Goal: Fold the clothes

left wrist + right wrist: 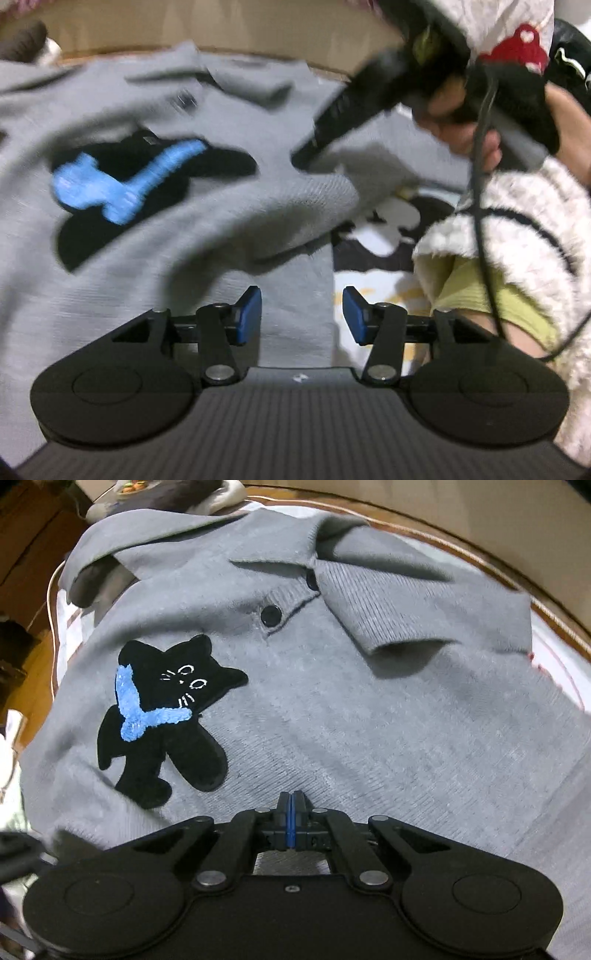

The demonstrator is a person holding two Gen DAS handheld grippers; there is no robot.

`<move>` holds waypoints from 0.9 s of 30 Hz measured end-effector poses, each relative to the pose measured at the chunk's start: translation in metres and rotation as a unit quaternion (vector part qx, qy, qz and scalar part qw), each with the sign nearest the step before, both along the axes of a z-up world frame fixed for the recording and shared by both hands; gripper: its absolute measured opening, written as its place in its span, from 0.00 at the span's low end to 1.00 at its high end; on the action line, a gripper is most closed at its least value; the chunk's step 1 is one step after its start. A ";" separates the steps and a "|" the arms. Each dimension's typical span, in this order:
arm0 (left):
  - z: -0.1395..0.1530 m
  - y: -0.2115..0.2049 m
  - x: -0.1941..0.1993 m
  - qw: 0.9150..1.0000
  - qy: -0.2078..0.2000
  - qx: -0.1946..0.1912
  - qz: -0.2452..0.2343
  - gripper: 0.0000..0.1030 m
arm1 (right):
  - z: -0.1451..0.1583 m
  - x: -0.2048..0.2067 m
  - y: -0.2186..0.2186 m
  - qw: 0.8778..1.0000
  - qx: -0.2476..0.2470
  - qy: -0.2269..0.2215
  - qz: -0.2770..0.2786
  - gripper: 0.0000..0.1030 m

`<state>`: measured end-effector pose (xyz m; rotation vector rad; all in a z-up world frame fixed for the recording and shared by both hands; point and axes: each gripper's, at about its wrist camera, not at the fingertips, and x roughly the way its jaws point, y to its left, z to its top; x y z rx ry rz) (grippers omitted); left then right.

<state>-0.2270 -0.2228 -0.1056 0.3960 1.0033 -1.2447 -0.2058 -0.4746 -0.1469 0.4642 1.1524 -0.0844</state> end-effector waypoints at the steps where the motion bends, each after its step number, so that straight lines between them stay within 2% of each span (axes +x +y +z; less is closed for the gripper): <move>1: -0.006 -0.005 -0.001 1.000 0.006 0.003 -0.003 0.48 | -0.002 0.003 -0.003 1.000 0.006 -0.001 -0.007 0.00; 3: -0.016 -0.011 0.001 1.000 0.007 0.009 0.006 0.49 | -0.003 0.001 -0.011 0.999 0.022 -0.008 -0.022 0.01; 5: -0.020 -0.014 0.002 1.000 -0.005 0.009 0.013 0.46 | -0.005 -0.002 -0.017 0.998 0.037 -0.013 -0.039 0.02; 6: -0.020 -0.014 0.002 1.000 -0.016 0.009 0.011 0.35 | -0.006 -0.003 -0.021 0.998 0.045 -0.016 -0.048 0.04; 7: -0.020 -0.014 0.001 1.000 -0.025 0.011 0.008 0.11 | -0.007 -0.004 -0.024 0.997 0.054 -0.019 -0.057 0.05; 8: -0.019 -0.013 0.000 0.999 -0.034 0.014 0.001 0.05 | -0.007 -0.006 -0.028 0.996 0.062 -0.025 -0.067 0.05; 11: -0.012 -0.003 -0.002 0.999 -0.012 0.010 -0.028 0.03 | -0.003 -0.013 -0.040 0.989 0.095 -0.054 -0.095 0.20; 12: -0.008 0.001 -0.005 0.999 -0.011 0.008 -0.039 0.03 | -0.002 -0.017 -0.047 0.984 0.128 -0.065 -0.101 0.24; 14: 0.006 0.011 -0.008 0.998 -0.005 -0.003 -0.056 0.03 | 0.012 -0.019 -0.052 0.987 0.134 -0.062 -0.063 0.29; 15: 0.014 0.016 -0.006 0.998 0.007 -0.015 -0.058 0.03 | 0.020 -0.020 -0.053 0.988 0.134 -0.060 -0.042 0.37; 16: 0.023 0.021 -0.006 0.997 0.018 -0.027 -0.064 0.03 | 0.033 -0.023 -0.046 0.994 0.102 -0.049 -0.002 0.48; 18: 0.040 0.029 -0.004 0.995 0.039 -0.051 -0.075 0.03 | 0.061 -0.029 -0.030 0.996 0.037 -0.028 0.076 0.50; 19: 0.047 0.032 -0.004 0.994 0.046 -0.059 -0.081 0.03 | 0.075 -0.032 -0.023 0.993 0.006 -0.017 0.115 0.51; 22: 0.058 0.036 -0.013 0.992 0.037 -0.047 -0.111 0.02 | 0.096 -0.042 0.002 0.978 -0.018 0.004 0.208 0.56; 23: 0.058 0.036 -0.016 0.991 0.042 -0.047 -0.121 0.02 | 0.097 -0.041 0.010 0.974 -0.027 0.002 0.225 0.56; 24: 0.055 0.035 -0.018 0.988 0.066 -0.051 -0.128 0.00 | 0.098 -0.038 0.018 0.970 -0.034 -0.001 0.241 0.56; 26: 0.042 0.032 -0.022 0.982 0.114 -0.049 -0.140 0.00 | 0.086 -0.019 0.026 0.972 -0.009 -0.005 0.237 0.56; 27: 0.035 0.031 -0.023 0.986 0.106 -0.033 -0.125 0.00 | 0.078 -0.008 0.030 0.973 0.009 -0.005 0.231 0.56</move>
